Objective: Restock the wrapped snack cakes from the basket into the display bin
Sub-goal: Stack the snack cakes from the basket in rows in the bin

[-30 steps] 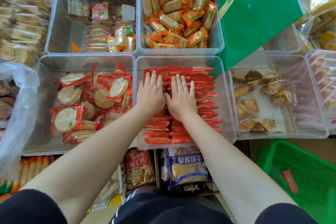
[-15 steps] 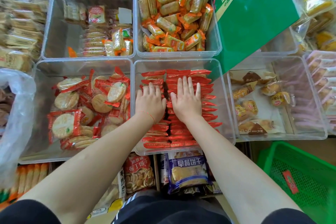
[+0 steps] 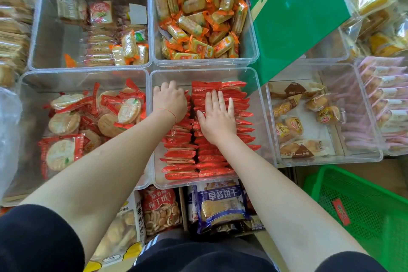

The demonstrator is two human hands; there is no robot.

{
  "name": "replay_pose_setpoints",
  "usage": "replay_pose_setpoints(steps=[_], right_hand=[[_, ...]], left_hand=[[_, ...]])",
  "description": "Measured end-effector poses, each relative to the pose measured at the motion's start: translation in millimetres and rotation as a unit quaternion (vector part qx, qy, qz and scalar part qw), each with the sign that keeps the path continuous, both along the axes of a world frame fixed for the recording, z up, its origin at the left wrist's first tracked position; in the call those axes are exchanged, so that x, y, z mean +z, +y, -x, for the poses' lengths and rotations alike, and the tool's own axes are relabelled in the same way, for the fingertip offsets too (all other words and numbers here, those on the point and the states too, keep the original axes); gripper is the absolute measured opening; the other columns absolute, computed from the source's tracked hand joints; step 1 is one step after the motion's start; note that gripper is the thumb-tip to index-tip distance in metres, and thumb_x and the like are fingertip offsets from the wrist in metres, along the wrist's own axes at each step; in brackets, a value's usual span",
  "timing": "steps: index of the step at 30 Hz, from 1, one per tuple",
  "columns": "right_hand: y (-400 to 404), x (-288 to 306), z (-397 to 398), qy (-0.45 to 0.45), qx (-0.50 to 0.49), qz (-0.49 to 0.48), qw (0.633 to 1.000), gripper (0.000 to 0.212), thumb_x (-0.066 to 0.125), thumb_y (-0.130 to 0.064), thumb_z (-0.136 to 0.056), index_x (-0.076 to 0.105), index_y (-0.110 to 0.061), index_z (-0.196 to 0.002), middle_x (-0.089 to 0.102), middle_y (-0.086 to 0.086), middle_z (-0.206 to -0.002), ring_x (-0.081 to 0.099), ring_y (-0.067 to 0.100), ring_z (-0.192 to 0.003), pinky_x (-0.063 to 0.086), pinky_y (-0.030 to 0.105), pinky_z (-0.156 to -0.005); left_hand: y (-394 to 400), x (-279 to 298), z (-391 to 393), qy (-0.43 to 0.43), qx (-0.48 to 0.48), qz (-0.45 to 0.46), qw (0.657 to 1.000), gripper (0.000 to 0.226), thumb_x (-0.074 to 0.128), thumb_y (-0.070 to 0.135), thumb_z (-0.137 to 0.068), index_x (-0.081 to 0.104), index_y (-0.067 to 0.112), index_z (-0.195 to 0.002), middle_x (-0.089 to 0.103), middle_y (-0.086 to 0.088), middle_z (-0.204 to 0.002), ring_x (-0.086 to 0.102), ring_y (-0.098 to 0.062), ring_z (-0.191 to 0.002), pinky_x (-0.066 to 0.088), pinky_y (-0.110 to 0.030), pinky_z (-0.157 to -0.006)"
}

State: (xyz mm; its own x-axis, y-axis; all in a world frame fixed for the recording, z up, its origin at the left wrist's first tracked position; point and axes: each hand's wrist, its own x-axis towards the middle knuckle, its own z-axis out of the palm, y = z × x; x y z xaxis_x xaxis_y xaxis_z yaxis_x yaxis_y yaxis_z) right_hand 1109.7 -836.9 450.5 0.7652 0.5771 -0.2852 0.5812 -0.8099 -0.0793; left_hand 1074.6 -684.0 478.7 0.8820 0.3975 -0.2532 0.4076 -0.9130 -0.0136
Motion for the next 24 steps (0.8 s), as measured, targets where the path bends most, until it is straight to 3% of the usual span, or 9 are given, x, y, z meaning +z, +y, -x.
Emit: replay_pose_setpoints(steps=[3,5,8,10,13,18,21,24], right_hand=[[0,-1,0,0.003,0.0,-0.003,1.0,0.066,0.012,-0.048,-0.103,-0.002,-0.011,-0.156,-0.004,0.007,-0.164,-0.012,0.022,-0.15,-0.011,0.047,-0.12],[0,-1,0,0.001,0.0,-0.002,1.0,0.066,0.011,-0.048,-0.103,-0.003,-0.011,-0.156,-0.004,0.008,-0.164,-0.012,0.022,-0.15,-0.011,0.047,-0.12],[-2,-1,0,-0.017,0.002,-0.02,1.0,0.067,0.013,-0.048,-0.103,0.0,-0.01,-0.156,-0.004,0.008,-0.164,-0.011,0.022,-0.15,-0.01,0.047,-0.12],[-6,-3,10,-0.043,0.034,-0.059,0.997,0.064,0.019,-0.042,-0.103,0.006,-0.008,-0.156,0.0,0.01,-0.164,-0.006,0.023,-0.151,-0.004,0.047,-0.121],[-11,-9,26,-0.031,0.071,-0.096,0.992,0.061,0.023,-0.035,-0.103,0.009,-0.008,-0.156,0.002,0.009,-0.164,-0.005,0.021,-0.151,0.001,0.044,-0.122],[-2,-9,13,0.017,0.058,-0.084,0.995,0.062,0.022,-0.035,-0.103,0.002,-0.011,-0.157,-0.005,0.007,-0.164,-0.009,0.019,-0.15,-0.003,0.04,-0.122],[1,3,0,0.038,0.061,-0.127,0.989,0.059,0.025,-0.032,-0.102,0.017,-0.01,-0.155,0.012,0.009,-0.163,0.004,0.021,-0.151,0.005,0.042,-0.123],[-19,12,-21,-0.036,0.014,-0.175,0.984,0.056,0.031,-0.026,-0.099,0.029,-0.007,-0.152,0.025,0.011,-0.159,0.015,0.024,-0.149,0.012,0.043,-0.122]], left_hand=[[-9,-1,14,-0.022,-0.015,-0.018,0.999,0.036,0.031,0.031,-0.099,0.059,0.014,-0.112,0.052,-0.009,-0.119,0.047,-0.03,-0.11,0.035,-0.045,-0.09],[-16,-5,24,-0.029,-0.01,-0.011,0.999,0.042,0.029,0.035,-0.1,0.05,0.012,-0.129,0.048,-0.011,-0.133,0.043,-0.031,-0.121,0.034,-0.046,-0.097],[-28,-12,36,-0.029,0.026,0.035,0.999,0.061,0.02,0.041,-0.101,0.015,0.009,-0.153,0.011,-0.016,-0.16,0.007,-0.032,-0.148,0.009,-0.048,-0.118],[-39,-18,45,-0.056,0.037,0.07,0.995,0.063,0.017,0.04,-0.101,0.004,0.011,-0.155,-0.005,-0.013,-0.162,-0.011,-0.029,-0.149,-0.004,-0.046,-0.12],[-50,-25,56,-0.071,0.081,0.119,0.987,0.063,0.017,0.036,-0.098,-0.001,0.016,-0.155,-0.011,-0.008,-0.162,-0.017,-0.024,-0.148,-0.009,-0.044,-0.12],[-46,-34,47,-0.05,0.091,0.117,0.988,0.063,0.012,0.038,-0.097,-0.008,0.02,-0.154,-0.016,-0.005,-0.161,-0.021,-0.021,-0.147,-0.012,-0.044,-0.119],[-40,-31,36,-0.033,0.097,0.146,0.984,0.062,0.016,0.037,-0.097,0.0,0.022,-0.156,-0.012,-0.005,-0.162,-0.018,-0.021,-0.148,-0.01,-0.046,-0.119],[-42,-23,38,-0.08,0.089,0.13,0.984,0.061,0.02,0.037,-0.097,0.009,0.022,-0.155,-0.002,-0.007,-0.163,-0.011,-0.023,-0.149,-0.008,-0.047,-0.12]])
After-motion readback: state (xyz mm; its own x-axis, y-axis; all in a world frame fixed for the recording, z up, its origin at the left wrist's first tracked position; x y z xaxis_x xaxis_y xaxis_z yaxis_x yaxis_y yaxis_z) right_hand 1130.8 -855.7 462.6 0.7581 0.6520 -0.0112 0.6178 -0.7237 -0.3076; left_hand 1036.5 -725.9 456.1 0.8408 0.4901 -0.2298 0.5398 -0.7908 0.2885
